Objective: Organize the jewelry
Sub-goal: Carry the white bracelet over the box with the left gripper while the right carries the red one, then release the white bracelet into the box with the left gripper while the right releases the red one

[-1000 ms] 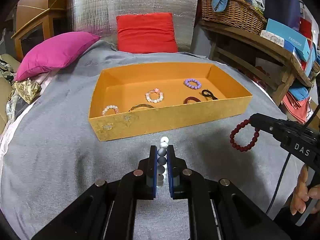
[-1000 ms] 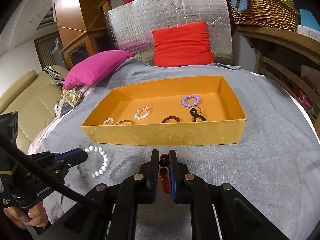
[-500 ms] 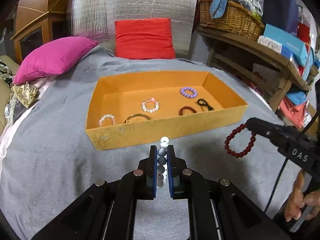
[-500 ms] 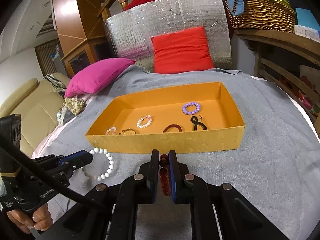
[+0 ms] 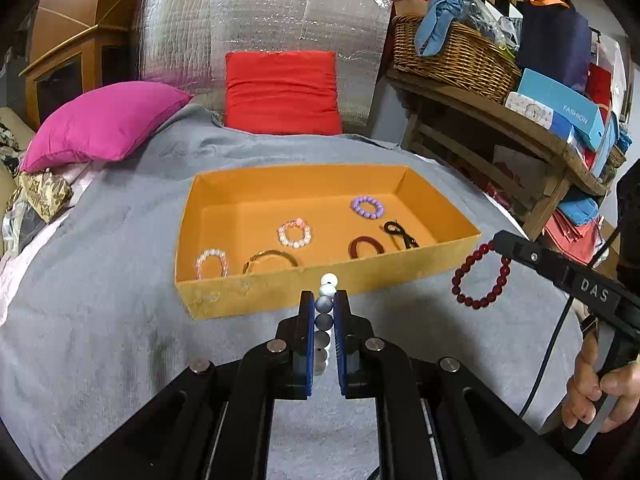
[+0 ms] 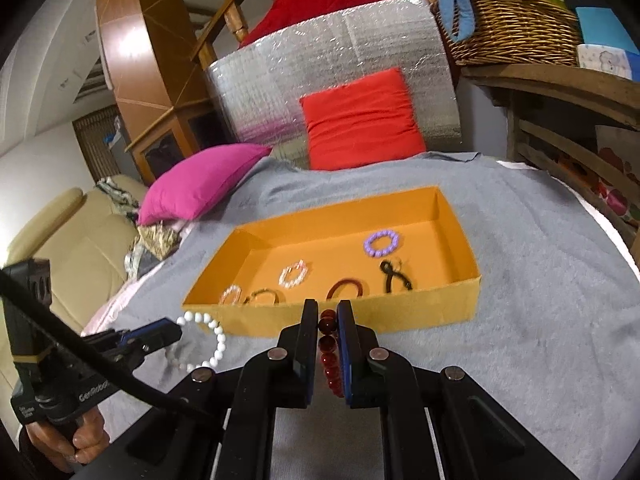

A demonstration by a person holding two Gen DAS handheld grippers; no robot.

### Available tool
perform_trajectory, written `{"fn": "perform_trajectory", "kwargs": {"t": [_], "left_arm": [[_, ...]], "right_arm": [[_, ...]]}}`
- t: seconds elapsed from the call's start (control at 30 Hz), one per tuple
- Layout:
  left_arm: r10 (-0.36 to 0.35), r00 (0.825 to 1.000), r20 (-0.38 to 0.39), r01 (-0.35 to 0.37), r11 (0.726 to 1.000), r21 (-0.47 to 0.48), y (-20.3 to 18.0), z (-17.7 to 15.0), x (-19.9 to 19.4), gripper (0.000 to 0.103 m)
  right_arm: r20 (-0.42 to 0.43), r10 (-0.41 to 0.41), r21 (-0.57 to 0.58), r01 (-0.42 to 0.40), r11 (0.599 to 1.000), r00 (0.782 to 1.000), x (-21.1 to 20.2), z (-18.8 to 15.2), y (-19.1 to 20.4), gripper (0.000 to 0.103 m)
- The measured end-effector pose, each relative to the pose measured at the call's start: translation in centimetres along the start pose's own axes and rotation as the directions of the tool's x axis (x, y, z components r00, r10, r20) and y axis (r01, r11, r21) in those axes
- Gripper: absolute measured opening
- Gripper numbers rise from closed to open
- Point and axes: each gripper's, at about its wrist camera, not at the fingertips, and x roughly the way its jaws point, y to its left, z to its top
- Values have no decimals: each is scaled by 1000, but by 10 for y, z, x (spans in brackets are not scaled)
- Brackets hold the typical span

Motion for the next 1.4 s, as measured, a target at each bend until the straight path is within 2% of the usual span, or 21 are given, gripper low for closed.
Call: {"fn": "perform_trajectory", "kwargs": {"t": [0.17,0.33,0.5,0.63,1.0,1.13,1.4], "left_arm": [[1,1000,14,-1,1000,4,-3,17,-1,10],[34,999,33,-35,999,34,-4,44,1,10],[62,997,45,-62,998,4,13,73,15,10],[75,996,42,-73,997,-34,28,88,36,10],[56,997,-50,-60,995,-82,50,99,96,10],[94,990,-104,-102,992,-80,55,93,119,10],[136,982,-134,-144,988,-47,51,90,138,10]], "right_arm": [[22,10,47,-11,999,1000,2,16,-8,11],[45,35,40,-37,999,998,11,35,0,11],[49,70,18,-71,997,996,35,60,15,11],[15,109,40,-110,993,994,61,71,21,11],[-107,112,86,-103,991,988,140,77,26,11],[-145,100,105,-85,991,984,158,71,20,11],[-160,91,129,-70,989,983,179,72,17,11]]}}
